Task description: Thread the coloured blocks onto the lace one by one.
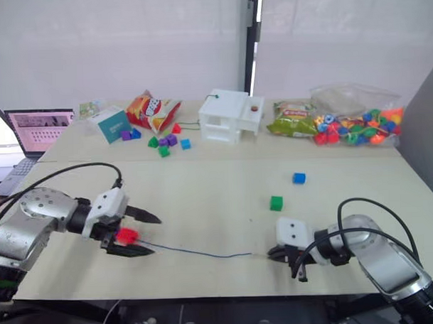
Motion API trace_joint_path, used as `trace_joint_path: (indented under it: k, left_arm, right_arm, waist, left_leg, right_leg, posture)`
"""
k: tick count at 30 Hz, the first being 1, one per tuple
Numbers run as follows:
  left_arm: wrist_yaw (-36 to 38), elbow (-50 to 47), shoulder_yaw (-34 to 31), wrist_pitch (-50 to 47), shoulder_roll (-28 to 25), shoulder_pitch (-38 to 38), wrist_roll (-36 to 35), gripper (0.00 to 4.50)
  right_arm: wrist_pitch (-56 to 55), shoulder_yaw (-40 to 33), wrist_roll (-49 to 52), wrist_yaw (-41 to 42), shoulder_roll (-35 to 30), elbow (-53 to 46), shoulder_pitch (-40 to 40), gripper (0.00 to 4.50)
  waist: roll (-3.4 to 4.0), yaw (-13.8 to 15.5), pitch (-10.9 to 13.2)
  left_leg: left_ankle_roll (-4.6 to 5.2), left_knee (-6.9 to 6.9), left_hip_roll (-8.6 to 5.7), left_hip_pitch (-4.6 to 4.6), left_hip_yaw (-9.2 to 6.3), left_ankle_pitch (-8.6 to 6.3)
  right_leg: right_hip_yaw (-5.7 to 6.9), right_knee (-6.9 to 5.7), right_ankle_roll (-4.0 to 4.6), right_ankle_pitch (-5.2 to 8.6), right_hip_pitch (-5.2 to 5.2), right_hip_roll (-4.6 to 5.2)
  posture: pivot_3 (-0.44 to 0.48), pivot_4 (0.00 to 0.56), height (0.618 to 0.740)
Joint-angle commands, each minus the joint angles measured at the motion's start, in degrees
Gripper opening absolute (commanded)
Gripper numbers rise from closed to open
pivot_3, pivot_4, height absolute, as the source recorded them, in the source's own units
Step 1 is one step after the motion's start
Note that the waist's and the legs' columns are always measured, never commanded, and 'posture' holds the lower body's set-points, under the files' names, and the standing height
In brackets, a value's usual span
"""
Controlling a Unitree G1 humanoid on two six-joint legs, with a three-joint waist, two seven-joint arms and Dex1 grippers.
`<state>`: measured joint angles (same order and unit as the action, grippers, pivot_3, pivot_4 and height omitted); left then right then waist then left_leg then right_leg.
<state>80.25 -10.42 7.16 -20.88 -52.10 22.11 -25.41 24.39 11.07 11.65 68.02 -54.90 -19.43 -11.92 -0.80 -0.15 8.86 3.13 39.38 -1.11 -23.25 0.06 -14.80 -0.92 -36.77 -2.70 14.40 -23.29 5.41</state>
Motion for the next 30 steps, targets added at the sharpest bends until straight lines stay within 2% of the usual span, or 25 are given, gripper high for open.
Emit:
trace_joint_path:
  k: [1, 4, 10, 13, 17, 21, 28, 30]
  left_arm:
    - [-8.28, -6.81, 4.79, -0.79, 6.74, -2.34, 2.68, 3.82]
    - [-19.07, -4.80, 11.21, 0.90, 18.05, -0.72, 10.62, 3.82]
    - [-24.61, 3.10, 18.29, 4.41, 29.62, 4.37, 17.86, 3.82]
    - [-24.47, 5.64, 19.64, 5.06, 32.21, 5.50, 18.61, 3.82]
    - [-22.50, 7.26, 21.52, 4.31, 32.59, 5.91, 19.26, 3.82]
    - [-23.78, 10.28, 22.77, 6.66, 34.23, 7.52, 21.72, 3.82]
    - [-24.03, 9.86, 23.04, 6.58, 35.90, 7.02, 22.27, 3.82]
    - [-23.98, 9.71, 22.97, 6.19, 35.92, 6.98, 22.42, 3.26]
  right_arm:
    - [1.19, -0.09, -0.08, -0.21, -0.25, -1.32, -0.56, 0.00]
    - [2.20, 0.52, -0.68, -0.29, -0.47, -1.79, -0.93, 0.00]
    - [3.32, 1.82, -1.51, -0.38, -0.52, -1.74, -2.29, 0.00]
    - [3.85, 2.16, -1.98, -0.58, -0.27, -1.66, -2.73, 0.00]
    - [4.20, 2.17, -2.49, -0.92, -0.42, -1.34, -2.68, 0.00]
    - [4.73, 1.94, -2.37, -0.93, -0.46, -1.80, -2.50, 0.00]
    - [5.47, 1.46, -2.20, -0.87, -0.71, -2.38, -2.27, 0.00]
    - [5.58, 1.33, -2.21, -0.91, -0.86, -2.59, -1.94, 0.00]
  waist:
    - [-0.01, 0.24, 0.00]
    - [-0.03, 1.00, 0.01]
    - [-0.06, 1.37, 0.03]
    - [-0.05, 1.14, 0.03]
    - [-0.05, 0.87, 0.03]
    - [-0.05, 1.13, 0.03]
    - [-0.05, 1.11, 0.03]
    - [-0.05, 0.94, 0.03]
  left_leg:
    - [0.00, 0.01, -0.01, -0.01, -0.02, 0.00]
    - [0.00, 0.19, -0.02, -0.04, -0.04, 0.00]
    - [0.02, 0.43, -0.06, -0.07, -0.06, -0.01]
    - [0.02, 0.41, -0.06, -0.06, -0.06, -0.01]
    - [0.02, 0.39, -0.05, -0.06, -0.07, -0.01]
    - [0.02, 0.41, -0.07, -0.07, -0.07, -0.01]
    - [0.06, 0.43, -0.09, -0.09, -0.06, -0.04]
    - [0.06, 0.42, -0.07, -0.08, -0.07, -0.04]
  right_leg:
    - [0.01, -0.03, 0.00, 0.00, 0.01, 0.00]
    - [0.03, -0.03, 0.00, 0.00, 0.07, -0.02]
    - [0.03, -0.11, -0.05, -0.04, 0.12, -0.02]
    - [0.02, -0.12, -0.05, -0.03, 0.11, -0.03]
    - [0.01, -0.11, -0.04, -0.03, 0.09, -0.05]
    - [0.03, -0.10, -0.05, -0.03, 0.11, -0.01]
    - [0.02, -0.08, -0.06, -0.04, 0.11, 0.02]
    - [0.02, -0.09, -0.06, -0.04, 0.11, 0.00]
  posture:
    - [0.000, 0.150, 0.740]
    - [0.000, 0.150, 0.740]
    - [0.000, 0.150, 0.740]
    - [0.000, 0.150, 0.740]
    - [0.000, 0.150, 0.740]
    - [0.000, 0.150, 0.740]
    - [0.000, 0.150, 0.740]
    - [0.000, 0.150, 0.740]
